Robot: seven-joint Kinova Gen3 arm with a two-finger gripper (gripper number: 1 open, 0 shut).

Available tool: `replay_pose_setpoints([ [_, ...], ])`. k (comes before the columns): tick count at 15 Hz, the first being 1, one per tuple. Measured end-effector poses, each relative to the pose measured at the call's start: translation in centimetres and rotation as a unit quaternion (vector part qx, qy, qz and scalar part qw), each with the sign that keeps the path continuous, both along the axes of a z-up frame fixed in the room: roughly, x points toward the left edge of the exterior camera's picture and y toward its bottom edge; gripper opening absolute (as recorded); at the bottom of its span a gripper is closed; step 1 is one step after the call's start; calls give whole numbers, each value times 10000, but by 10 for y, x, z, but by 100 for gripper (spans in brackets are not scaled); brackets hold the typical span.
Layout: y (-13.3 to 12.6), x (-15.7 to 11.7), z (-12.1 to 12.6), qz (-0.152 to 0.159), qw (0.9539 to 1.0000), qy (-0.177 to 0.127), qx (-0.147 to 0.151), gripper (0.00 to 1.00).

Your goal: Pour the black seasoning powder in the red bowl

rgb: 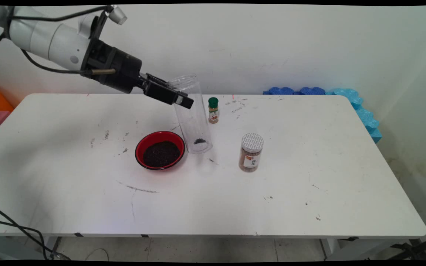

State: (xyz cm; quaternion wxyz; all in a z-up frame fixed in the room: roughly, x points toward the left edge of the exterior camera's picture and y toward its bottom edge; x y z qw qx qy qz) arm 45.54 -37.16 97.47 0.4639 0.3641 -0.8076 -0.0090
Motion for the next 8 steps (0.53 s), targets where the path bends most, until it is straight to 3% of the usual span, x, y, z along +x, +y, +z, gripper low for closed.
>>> replay_pose_setpoints([
  [4,0,-4,-2,-277,9983,-261,-448,0],
  [8,-1,-10,-3,-446,9935,-487,-929,0],
])
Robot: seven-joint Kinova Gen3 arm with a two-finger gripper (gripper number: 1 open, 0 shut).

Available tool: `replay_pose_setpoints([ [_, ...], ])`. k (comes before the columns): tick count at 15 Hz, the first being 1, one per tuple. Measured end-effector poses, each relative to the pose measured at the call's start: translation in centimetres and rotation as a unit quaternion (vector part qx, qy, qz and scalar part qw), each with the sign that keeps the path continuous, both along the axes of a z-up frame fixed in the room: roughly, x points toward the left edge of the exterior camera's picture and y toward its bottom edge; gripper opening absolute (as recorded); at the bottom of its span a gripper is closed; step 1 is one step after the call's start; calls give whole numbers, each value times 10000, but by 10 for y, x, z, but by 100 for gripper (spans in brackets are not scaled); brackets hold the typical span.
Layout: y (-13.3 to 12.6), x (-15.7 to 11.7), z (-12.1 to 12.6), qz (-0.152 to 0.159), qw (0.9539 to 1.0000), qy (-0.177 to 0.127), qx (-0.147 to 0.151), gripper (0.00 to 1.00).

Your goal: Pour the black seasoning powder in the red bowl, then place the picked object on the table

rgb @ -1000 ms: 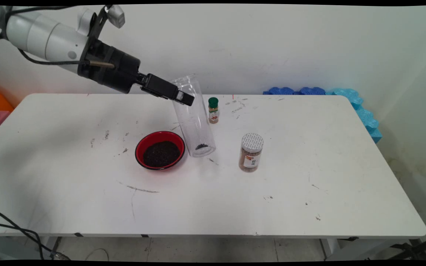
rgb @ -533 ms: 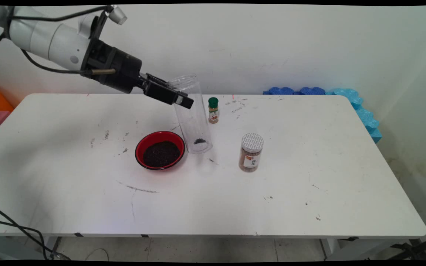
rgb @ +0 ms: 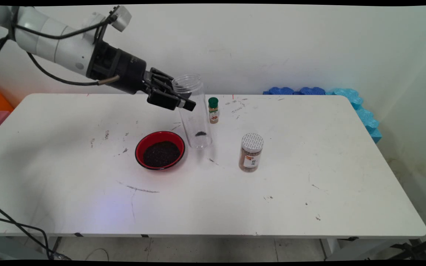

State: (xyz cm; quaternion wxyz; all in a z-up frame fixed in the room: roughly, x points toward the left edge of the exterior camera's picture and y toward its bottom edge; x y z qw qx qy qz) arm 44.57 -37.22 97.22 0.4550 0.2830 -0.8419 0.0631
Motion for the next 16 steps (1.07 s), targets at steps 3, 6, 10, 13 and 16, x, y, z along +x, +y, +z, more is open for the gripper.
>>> replay_pose_setpoints([
  [3,1,-7,0,-176,9988,-208,-404,0],
  [6,4,-13,-1,-270,9972,-323,-620,0],
  [10,8,-21,-1,-338,9949,-435,-850,0],
  [13,12,-26,-3,-378,9933,-578,-924,0],
  [16,17,-31,-5,-421,9928,-628,-932,0],
])
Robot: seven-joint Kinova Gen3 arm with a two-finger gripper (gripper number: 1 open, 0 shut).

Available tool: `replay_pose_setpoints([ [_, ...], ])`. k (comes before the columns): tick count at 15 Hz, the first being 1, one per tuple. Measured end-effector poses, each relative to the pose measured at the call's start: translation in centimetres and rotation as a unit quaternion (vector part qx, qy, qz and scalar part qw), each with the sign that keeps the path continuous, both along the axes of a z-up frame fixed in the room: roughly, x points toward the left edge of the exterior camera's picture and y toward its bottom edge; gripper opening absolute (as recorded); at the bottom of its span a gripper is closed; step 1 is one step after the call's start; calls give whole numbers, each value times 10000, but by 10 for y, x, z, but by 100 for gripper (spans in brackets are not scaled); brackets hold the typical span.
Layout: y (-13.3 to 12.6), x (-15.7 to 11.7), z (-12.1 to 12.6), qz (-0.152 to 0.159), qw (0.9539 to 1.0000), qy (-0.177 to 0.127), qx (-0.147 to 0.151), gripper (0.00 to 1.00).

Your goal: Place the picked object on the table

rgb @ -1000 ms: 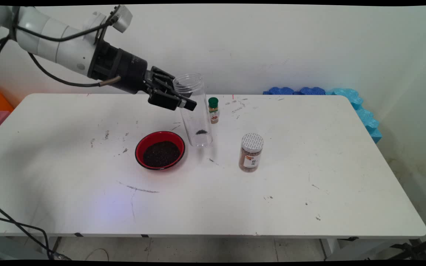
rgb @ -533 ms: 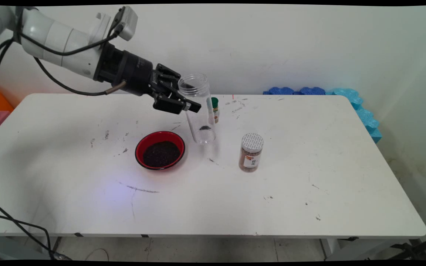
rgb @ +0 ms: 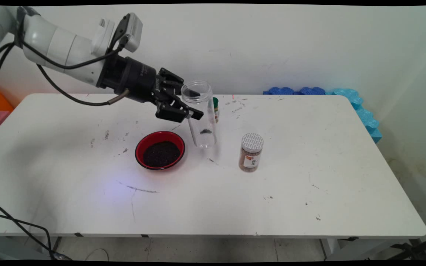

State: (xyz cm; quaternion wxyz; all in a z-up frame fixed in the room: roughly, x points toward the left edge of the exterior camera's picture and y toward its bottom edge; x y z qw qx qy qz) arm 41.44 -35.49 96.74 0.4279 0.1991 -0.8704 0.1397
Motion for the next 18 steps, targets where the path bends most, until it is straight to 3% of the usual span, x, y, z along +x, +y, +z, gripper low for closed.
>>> replay_pose_setpoints([
  [18,6,-14,-19,182,9997,10,186,0],
])
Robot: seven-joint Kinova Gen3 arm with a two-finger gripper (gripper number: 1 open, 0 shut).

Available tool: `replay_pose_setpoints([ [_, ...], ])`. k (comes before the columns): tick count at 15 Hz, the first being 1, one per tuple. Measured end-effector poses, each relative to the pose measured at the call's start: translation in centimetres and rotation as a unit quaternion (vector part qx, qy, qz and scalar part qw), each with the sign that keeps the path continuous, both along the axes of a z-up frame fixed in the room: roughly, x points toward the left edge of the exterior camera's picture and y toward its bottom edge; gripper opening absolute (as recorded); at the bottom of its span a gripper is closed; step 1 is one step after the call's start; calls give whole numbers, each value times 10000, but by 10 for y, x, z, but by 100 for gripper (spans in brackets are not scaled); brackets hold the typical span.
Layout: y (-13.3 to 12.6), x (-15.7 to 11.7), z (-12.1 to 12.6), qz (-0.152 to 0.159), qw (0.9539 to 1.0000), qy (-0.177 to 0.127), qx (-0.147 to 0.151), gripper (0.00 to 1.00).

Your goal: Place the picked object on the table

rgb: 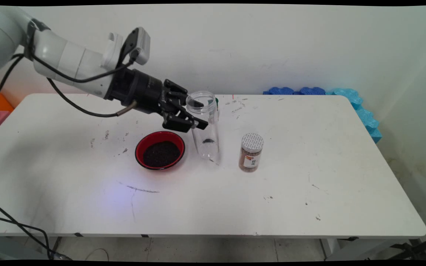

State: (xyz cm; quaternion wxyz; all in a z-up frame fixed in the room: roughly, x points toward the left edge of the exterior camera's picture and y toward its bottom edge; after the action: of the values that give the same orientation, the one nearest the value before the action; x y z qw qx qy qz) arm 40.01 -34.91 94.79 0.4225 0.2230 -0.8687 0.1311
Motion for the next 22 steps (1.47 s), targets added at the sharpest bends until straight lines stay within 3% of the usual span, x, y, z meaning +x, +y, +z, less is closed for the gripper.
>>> replay_pose_setpoints([
  [15,9,-21,-75,-43,9993,-253,282,0],
  [22,10,-27,-92,-44,9989,-326,347,0],
])
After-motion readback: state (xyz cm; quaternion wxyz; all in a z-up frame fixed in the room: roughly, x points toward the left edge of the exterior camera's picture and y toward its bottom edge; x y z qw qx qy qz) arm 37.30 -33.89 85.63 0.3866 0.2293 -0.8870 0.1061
